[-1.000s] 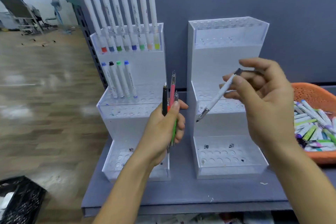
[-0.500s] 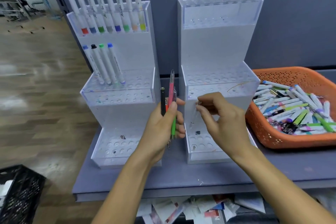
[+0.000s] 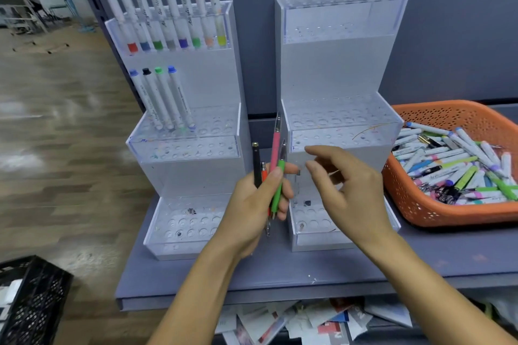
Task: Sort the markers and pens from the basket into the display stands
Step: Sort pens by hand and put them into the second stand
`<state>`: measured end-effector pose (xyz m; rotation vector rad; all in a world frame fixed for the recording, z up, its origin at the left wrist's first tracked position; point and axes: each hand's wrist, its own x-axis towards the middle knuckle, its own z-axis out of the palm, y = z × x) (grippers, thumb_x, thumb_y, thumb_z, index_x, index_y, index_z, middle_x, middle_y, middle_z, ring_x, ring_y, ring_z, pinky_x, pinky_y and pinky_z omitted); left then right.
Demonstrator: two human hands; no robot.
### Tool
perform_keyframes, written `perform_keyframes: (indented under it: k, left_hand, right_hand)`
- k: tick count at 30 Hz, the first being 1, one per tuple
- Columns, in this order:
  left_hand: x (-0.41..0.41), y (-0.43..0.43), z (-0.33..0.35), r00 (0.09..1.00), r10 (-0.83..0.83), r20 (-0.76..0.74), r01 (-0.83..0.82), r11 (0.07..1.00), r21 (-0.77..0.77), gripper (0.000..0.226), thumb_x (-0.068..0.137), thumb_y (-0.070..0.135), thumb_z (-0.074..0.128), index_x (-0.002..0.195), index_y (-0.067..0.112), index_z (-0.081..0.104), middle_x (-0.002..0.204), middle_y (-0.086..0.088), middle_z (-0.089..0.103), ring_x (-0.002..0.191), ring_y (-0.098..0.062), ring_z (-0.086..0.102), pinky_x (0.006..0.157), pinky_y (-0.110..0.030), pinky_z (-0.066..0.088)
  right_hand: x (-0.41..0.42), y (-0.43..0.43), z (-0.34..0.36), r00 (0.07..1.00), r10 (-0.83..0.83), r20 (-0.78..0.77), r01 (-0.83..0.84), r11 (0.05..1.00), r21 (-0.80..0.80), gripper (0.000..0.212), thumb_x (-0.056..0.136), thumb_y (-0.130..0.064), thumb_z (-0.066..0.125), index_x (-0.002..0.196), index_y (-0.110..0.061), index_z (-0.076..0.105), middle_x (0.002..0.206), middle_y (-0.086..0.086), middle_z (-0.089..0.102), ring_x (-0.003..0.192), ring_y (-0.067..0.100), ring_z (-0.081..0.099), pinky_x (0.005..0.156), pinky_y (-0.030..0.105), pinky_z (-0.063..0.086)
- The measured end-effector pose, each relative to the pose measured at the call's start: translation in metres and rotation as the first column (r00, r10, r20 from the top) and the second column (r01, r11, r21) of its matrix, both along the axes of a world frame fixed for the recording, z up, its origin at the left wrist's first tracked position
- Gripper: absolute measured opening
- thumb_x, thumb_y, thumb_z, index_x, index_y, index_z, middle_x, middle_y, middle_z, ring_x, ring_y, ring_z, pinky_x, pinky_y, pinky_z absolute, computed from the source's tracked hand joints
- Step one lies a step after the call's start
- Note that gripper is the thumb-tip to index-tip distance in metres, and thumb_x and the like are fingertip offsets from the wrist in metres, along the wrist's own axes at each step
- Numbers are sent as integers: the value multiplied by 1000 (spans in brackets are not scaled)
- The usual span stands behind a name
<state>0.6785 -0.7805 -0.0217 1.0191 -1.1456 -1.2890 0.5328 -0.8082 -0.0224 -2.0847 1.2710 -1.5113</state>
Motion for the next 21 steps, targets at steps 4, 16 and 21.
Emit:
perform_keyframes:
  k: [4,16,21]
  left_hand:
    - [-4,1,0,991,-104,85,107,994,-34,35,97,33,42,77,10,59,47,3,50,41,-9,40,44,-17,35]
    - [-2,4,5,992,-24,-126,28,999,25,26,93,28,43,94,6,58,68,-3,66,62,-14,63,59,-24,52]
    - [1,1,13,958,52,-283,-39,998,52,28,99,20,40,92,6,62,82,-8,72,82,-18,71,66,-24,55]
  right_hand:
    - [1,8,18,962,156,222,-222,924,311,16,85,-13,69,98,-23,68,83,-8,69,76,1,63,68,13,49]
    - [-3,17,14,993,117,-11,-118,981,-154,35,80,-8,65,113,-16,60,99,-1,61,93,12,60,75,25,51]
    - [5,10,0,899,144,-413,-295,898,-328,42,68,17,60,99,-8,74,119,10,58,102,30,55,90,33,43]
